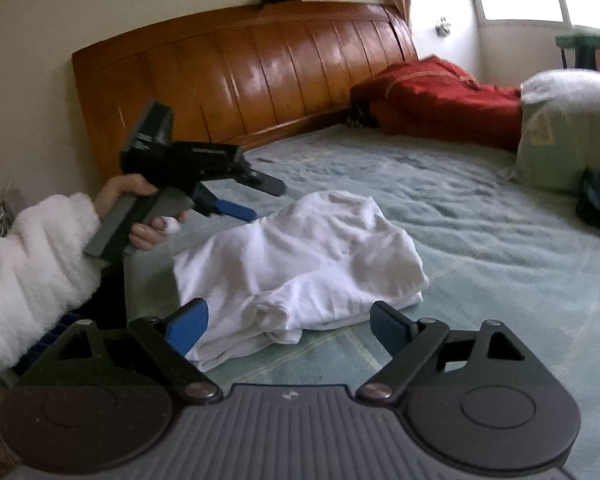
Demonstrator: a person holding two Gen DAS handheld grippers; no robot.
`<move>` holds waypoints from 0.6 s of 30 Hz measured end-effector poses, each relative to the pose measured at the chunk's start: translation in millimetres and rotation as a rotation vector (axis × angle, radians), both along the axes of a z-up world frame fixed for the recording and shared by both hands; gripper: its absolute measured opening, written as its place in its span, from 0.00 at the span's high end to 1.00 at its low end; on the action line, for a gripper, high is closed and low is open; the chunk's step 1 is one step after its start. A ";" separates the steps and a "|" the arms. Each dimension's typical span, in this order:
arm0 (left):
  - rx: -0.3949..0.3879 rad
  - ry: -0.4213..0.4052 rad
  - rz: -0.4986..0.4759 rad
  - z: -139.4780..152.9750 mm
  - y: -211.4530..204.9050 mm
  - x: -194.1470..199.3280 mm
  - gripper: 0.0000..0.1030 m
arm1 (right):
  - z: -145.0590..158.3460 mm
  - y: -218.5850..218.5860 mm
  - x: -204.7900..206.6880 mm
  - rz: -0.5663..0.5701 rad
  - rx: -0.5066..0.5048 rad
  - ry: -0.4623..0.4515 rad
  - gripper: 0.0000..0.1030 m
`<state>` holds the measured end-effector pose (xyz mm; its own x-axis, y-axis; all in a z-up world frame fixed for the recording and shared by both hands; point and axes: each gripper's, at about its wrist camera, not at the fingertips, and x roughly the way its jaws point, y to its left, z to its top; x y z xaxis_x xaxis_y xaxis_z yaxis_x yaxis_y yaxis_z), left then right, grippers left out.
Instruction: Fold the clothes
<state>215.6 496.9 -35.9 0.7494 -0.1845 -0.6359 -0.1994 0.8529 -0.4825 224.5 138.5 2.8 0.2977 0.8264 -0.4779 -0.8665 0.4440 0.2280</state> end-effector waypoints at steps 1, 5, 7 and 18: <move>0.011 0.012 0.002 -2.1 -3.2 -3.4 0.03 | 0.9 -2.2 -2.2 -0.001 0.002 0.004 0.09; 0.055 0.060 0.012 -10.5 -15.9 -17.2 0.02 | 4.5 -11.1 -10.8 -0.006 0.012 0.018 0.09; 0.077 0.084 0.017 -14.7 -22.3 -24.1 0.04 | 6.4 -16.0 -15.5 -0.009 0.013 0.021 0.09; 0.561 0.085 -0.027 -23.3 -128.0 -33.5 0.02 | 16.2 -53.9 -36.7 -0.066 0.041 0.013 0.08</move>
